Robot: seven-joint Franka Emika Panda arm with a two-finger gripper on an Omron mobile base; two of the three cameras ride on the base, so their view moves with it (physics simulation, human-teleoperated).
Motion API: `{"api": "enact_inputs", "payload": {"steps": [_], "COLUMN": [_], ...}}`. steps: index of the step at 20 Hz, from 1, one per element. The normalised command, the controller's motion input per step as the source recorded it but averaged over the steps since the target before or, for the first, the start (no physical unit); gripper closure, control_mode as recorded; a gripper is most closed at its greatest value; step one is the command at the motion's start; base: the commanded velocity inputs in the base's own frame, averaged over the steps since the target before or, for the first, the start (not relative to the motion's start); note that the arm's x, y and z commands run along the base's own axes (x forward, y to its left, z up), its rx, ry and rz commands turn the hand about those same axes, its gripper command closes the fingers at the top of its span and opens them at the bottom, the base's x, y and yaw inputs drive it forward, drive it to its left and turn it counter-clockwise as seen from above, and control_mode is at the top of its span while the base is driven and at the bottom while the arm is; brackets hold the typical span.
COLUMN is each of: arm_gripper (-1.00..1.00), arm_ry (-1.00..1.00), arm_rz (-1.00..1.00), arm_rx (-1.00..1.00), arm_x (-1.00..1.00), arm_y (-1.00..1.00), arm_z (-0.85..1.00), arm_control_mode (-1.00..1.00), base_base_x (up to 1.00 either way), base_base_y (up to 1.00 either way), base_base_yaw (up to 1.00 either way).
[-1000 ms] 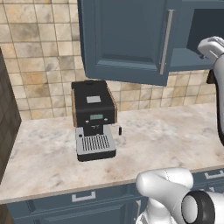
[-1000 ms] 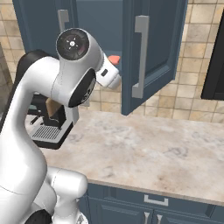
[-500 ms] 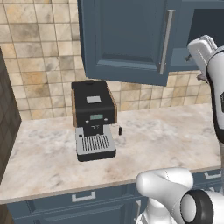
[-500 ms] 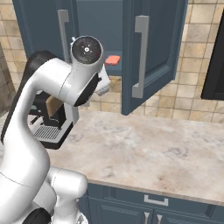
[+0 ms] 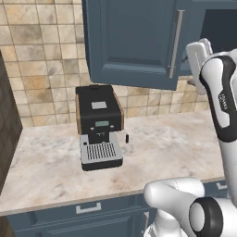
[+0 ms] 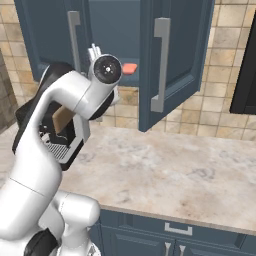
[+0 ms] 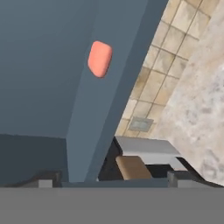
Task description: Open the cabinet. Pick the bar soap and place it next to the sink. Then close the cabinet.
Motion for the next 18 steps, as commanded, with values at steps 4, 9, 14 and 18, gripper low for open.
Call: {"api": "enact_inputs", "payload": {"steps": [4, 9, 14, 18], "arm_gripper": [-1.00, -1.00, -1.00, -1.00], "arm_ry": [0.08, 0.00, 0.00, -0.07], "arm_rz": [-0.07, -0.01, 0.28, 0.56], "arm_rx": [0.10, 0.08, 0.02, -0.03], "arm_x": [0.29, 0.16, 0.11, -0.89], "arm_y": [-0.09, -0.07, 0.57, 0.74], "arm_z": [0.01, 0.02, 0.00, 0.00], "arm_control_mode": [-1.00, -1.00, -1.00, -1.00], "base_base_x": [0.00, 0.00, 0.00, 0.00], "base_base_y": [0.00, 0.00, 0.00, 0.00], "base_base_yaw": [0.00, 0.00, 0.00, 0.00]}}
